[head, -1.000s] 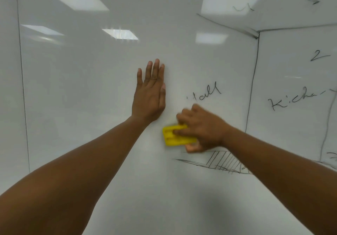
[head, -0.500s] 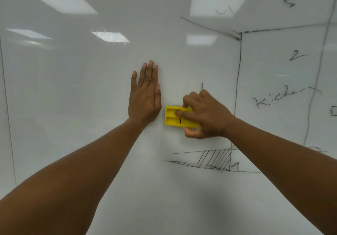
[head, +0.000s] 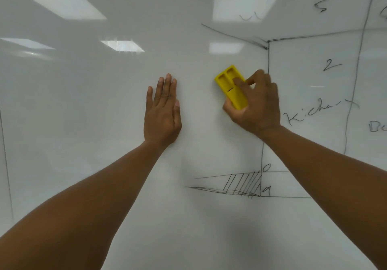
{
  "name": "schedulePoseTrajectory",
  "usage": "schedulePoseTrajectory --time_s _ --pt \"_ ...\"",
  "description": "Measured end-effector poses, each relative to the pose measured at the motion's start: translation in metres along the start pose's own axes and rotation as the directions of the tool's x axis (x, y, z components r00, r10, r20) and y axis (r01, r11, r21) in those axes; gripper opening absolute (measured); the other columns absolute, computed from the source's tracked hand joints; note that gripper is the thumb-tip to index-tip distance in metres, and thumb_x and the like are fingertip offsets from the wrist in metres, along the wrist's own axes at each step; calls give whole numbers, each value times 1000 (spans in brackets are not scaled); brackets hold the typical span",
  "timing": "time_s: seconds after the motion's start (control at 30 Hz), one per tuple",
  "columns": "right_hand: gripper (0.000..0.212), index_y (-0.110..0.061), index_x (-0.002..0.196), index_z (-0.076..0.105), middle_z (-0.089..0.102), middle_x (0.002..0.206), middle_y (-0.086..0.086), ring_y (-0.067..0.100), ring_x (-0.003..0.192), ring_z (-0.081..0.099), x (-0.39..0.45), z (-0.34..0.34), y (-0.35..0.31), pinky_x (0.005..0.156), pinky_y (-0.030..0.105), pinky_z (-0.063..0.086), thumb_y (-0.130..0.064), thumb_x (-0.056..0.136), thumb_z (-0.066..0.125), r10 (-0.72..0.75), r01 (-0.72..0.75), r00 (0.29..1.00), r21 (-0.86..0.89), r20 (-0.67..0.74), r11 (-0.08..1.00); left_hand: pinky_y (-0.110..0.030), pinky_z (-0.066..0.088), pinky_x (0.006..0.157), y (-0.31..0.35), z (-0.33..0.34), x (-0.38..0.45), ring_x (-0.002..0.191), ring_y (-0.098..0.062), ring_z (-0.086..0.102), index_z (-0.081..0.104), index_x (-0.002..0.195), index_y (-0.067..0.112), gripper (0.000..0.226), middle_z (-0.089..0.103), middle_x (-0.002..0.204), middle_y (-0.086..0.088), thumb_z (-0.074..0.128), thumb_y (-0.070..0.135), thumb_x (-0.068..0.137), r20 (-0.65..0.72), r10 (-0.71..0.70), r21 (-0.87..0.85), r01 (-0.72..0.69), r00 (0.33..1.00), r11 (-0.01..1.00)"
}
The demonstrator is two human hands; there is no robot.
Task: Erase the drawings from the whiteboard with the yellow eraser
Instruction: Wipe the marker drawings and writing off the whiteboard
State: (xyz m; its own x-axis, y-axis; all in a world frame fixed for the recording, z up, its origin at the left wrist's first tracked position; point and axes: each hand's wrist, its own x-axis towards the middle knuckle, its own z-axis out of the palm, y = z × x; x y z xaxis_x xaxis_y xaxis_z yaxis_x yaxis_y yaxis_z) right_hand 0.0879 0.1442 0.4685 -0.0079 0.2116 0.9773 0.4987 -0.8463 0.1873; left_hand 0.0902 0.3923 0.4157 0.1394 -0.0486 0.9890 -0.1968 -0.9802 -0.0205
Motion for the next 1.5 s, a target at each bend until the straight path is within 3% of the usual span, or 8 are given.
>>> schedulePoseTrajectory --time_s 0.2,0.37,0.5,0.67,0.93,1.07,1.3,1.5 --pt "50 -18 106 68 57 100 13 28 84 51 -64 12 -30 73 37 39 -49 67 70 -721 692 628 212 293 690 -45 6 126 1 -1 -1 154 -17 7 19 158 10 55 16 166 -5 26 21 105 -4 -5 17 5 1000 1000" --pt "36 -23 96 67 56 103 1 20 82 49 -117 21 -51 73 33 35 -46 69 66 -870 798 302 397 389 454 -44 5 126 2 0 -3 154 -17 5 17 159 10 55 14 167 -5 21 25 105 10 -14 25 14 1000 1000" --pt "36 -22 97 67 57 101 2 20 79 48 -114 23 -50 71 33 33 -46 69 64 -868 810 346 353 355 467 -44 6 126 2 0 -4 154 -18 6 17 158 10 55 15 166 -5 22 24 106 2 -18 23 18 1000 1000" --pt "43 -17 103 67 56 94 9 26 76 49 -93 19 -51 67 35 35 -45 70 64 -697 671 646 204 311 713 -44 8 126 3 0 -5 154 -19 11 21 158 9 55 19 165 -6 23 23 105 -16 -18 16 19 1000 1000" --pt "33 -28 93 68 57 103 -3 16 83 49 -133 21 -72 75 35 29 -49 67 64 -849 822 303 333 433 463 -45 6 126 3 1 -8 154 -17 6 18 158 11 55 16 166 -4 21 24 105 2 -33 2 33 999 999" --pt "37 -25 94 67 57 102 2 21 81 48 -117 19 -50 73 35 30 -46 63 66 -853 815 358 317 380 484 -44 6 126 4 2 -10 154 -17 6 18 158 11 54 16 166 -4 23 22 106 -7 -33 -8 33 999 999" --pt "39 -17 102 67 54 90 8 27 75 47 -80 4 -16 66 37 33 -41 71 61 -605 607 741 97 291 789 -47 0 125 10 2 -13 154 -22 7 17 158 6 55 15 166 -10 24 20 105 -4 -37 44 37 999 998" --pt "41 -24 100 67 56 100 5 23 83 50 -120 5 -29 71 34 37 -46 66 65 -768 729 507 279 392 625 -48 -10 122 19 4 -20 154 -23 6 12 157 5 56 12 166 -11 19 24 105 45 -7 92 3 999 996"
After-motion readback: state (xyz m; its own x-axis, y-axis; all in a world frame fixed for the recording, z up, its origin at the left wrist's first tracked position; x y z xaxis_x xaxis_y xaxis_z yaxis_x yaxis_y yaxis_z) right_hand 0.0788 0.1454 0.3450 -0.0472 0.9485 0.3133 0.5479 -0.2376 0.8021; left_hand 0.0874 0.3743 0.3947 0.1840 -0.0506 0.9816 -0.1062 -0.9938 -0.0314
